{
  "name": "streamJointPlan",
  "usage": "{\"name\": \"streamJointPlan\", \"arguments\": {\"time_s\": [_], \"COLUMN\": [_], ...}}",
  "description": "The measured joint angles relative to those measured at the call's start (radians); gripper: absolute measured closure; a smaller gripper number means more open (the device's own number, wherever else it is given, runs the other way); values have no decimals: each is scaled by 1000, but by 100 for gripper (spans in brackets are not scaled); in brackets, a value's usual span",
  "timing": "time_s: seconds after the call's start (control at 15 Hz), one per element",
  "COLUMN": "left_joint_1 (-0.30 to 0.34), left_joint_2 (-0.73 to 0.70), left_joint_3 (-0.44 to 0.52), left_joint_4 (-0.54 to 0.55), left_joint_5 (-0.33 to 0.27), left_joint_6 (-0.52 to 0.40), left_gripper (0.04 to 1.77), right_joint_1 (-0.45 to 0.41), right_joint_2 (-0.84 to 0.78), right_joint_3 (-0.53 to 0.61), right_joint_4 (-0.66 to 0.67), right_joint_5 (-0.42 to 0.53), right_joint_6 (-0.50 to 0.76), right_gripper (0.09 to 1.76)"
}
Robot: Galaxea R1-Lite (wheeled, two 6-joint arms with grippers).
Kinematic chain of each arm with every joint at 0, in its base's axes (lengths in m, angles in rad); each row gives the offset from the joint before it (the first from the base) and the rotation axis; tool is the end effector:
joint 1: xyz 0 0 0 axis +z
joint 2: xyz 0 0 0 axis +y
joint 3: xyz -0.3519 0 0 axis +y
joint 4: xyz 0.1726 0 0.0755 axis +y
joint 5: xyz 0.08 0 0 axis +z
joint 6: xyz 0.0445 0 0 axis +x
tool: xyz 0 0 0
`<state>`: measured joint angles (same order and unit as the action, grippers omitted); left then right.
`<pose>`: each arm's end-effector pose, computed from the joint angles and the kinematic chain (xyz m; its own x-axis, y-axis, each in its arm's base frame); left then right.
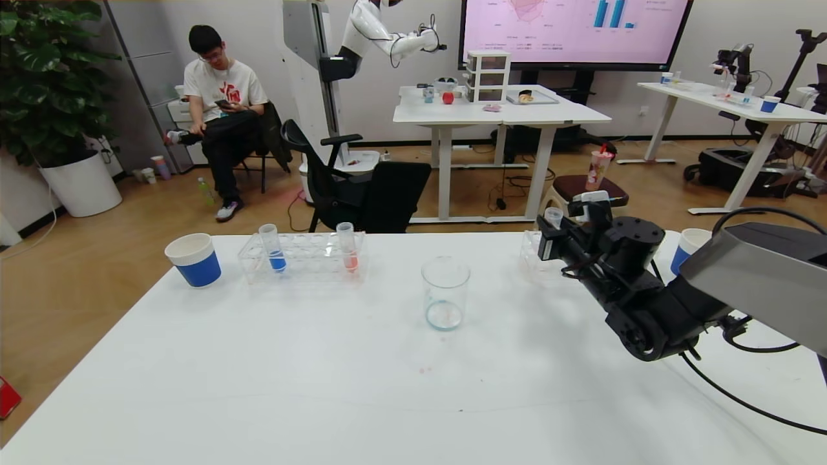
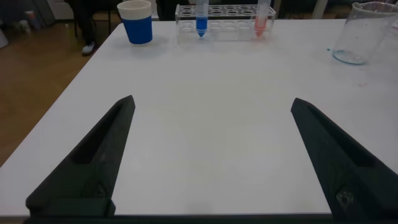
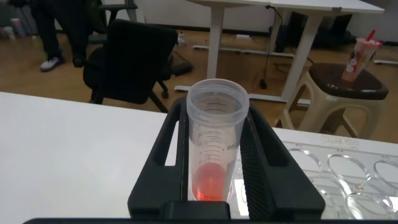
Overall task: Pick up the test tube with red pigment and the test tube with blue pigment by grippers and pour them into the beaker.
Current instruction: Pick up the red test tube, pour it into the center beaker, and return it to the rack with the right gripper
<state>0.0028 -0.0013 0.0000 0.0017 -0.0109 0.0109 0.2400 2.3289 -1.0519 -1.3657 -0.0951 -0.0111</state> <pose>-0.0549 -0.0006 0.0752 1.0000 -0.0081 -0.0004 0.0081 0.9999 0.0109 0.4750 0.1119 0.1232 0.9857 0.1435 0.0882 -0.1438 0.9896 -0.0026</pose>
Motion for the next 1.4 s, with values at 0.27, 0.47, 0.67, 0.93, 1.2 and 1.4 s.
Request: {"name": "streamJointPlan", "arguments": {"time_s": [0.27,0.47,0.67,0.93,1.2,1.4], "left_joint_1": [0,0,0,0,0,0], "left_joint_2": [0,0,0,0,0,0], "left_joint_3": [0,0,0,0,0,0], "left_joint_4": [0,0,0,0,0,0], "left_joint_5": [0,0,-1,0,0,0], "left_joint_6": [0,0,0,0,0,0], "left_gripper": [6,6,6,6,6,6], "right_joint_1": [7,17,79,179,213,206], "right_joint_2": [-104,-156,-177,-179,-153,-131], "right_joint_3": [-27,-35,-38,-30,-48,-72], "right_joint_4": [114,130,130,119,60,37], "right_joint_5": [6,6,30,182,352,440], "right_joint_6": [-5,-11,-16,-199,-380,-491], "right_gripper": [135,135,135,135,135,135]}}
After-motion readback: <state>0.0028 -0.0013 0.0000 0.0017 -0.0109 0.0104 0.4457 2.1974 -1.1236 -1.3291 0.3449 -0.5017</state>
